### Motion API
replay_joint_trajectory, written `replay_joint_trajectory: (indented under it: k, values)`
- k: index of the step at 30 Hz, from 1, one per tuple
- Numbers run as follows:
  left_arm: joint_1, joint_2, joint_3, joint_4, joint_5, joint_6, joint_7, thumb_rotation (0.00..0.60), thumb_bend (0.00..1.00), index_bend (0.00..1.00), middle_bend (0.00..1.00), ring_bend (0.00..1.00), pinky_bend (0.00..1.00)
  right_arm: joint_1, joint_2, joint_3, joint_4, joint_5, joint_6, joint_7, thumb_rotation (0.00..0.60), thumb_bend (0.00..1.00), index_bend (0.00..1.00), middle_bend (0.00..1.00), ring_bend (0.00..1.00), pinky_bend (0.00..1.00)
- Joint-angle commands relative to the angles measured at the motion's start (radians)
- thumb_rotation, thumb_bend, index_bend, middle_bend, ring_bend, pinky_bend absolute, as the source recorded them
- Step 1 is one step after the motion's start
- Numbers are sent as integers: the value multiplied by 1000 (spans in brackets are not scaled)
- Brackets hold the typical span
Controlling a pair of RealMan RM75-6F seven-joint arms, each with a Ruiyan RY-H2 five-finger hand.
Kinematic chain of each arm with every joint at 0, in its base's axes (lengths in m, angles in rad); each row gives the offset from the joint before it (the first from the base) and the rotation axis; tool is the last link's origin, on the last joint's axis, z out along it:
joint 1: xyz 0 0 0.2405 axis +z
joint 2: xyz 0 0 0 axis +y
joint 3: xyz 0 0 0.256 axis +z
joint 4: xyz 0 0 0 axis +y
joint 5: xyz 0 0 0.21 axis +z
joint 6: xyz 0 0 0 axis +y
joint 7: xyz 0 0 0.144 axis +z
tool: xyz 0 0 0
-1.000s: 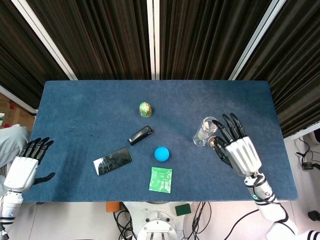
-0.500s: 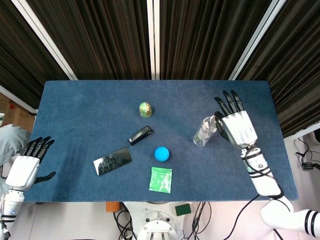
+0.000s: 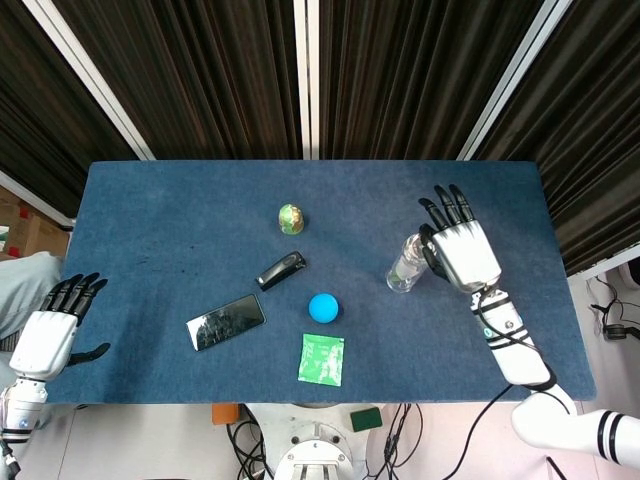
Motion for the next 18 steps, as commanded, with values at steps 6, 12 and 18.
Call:
replay_joint_trajectory:
  k: [6,12,18]
  values:
    - [1,0,0,2,-2,0,-1,600,35,110,82,51,119,20,-4,-5,-8,48,-14,-10,600,454,684,149,0,0]
    - [1,0,-1,1,-4,-1,-1,600,36,110,82,51,119,31,-7,-9,-6,59,-12,-8,600,455,684,149,0,0]
    - [-1,0,0,1,-5,-5,0,600,36,110,82,51,119,38,-9,-16,-2,68,-11,-2,600,455,688,149,0,0]
